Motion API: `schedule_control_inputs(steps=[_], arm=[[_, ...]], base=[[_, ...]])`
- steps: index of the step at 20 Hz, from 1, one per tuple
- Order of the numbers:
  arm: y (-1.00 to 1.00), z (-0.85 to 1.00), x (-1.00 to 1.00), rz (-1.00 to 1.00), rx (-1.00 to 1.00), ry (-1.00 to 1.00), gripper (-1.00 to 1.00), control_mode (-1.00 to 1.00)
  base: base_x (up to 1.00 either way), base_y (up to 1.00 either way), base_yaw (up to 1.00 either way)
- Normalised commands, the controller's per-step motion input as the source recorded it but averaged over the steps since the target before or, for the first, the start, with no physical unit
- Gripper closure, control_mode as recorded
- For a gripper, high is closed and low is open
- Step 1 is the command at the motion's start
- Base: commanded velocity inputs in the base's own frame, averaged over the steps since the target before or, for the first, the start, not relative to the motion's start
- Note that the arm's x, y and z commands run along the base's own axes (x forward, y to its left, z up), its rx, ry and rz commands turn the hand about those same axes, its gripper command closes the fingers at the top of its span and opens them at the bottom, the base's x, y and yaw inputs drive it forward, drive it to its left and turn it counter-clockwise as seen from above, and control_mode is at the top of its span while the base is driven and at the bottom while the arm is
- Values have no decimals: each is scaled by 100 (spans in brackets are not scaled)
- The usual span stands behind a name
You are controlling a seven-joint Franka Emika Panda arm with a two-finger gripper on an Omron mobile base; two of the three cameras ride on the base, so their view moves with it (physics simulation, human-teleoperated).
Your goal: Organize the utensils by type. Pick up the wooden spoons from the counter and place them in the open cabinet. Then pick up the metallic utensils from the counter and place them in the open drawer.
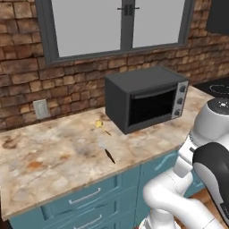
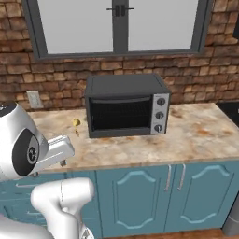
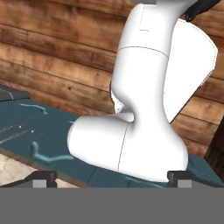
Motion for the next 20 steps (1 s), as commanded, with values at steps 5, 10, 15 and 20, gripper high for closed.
schedule_control_inputs(steps=[5,10,15,20], arm=[[0,0,0,0,0,0,-100,100],[0,0,0,0,0,0,-100,100],[0,0,0,0,0,0,-100,100],[8,0,1,-3,0,0,-100,-100]], base=[[41,70,-11],[37,63,-11],[29,56,-7],[4,35,-9]])
